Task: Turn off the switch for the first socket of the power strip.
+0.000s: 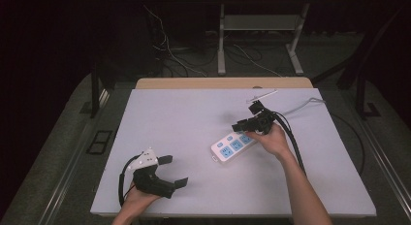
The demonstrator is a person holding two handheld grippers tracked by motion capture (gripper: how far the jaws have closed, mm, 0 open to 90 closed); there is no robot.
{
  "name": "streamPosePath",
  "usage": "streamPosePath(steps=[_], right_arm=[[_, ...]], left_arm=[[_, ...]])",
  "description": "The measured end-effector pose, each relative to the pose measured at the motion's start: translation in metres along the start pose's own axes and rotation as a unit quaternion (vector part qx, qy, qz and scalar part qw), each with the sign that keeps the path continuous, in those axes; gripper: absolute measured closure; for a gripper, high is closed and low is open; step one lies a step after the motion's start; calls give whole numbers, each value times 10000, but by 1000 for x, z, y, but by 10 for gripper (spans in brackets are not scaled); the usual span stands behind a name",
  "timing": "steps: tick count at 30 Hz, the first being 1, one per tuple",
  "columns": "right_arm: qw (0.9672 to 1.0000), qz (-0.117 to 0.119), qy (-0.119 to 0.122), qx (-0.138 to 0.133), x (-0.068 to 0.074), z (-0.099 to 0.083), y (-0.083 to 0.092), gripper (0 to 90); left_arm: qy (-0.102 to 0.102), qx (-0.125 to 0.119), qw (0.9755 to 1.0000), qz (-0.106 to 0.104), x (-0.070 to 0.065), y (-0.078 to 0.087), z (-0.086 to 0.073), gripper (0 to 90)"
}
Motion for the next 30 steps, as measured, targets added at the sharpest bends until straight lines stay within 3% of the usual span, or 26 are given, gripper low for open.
streamPosePath(steps=[5, 9, 30], right_arm=[[10000, 41, 27, 17, 0, -1, -5, 827], [10000, 3, 13, 44, -1, -1, -8, 893], [9993, -178, 27, 342, -7, -7, -15, 896]], left_arm=[[-2, 3, 10000, -1, 0, 0, 0, 0], [-3, -4, 10000, -3, 0, 0, 0, 0], [-3, 2, 10000, -1, 1, 0, 0, 0]])
Point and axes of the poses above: each handheld gripper's, and its own axes: y roughly backward along the jaws, z roughly out of its top, x roughly to its left, the point moved 3 cm from there along -y, roughly forward along the jaws
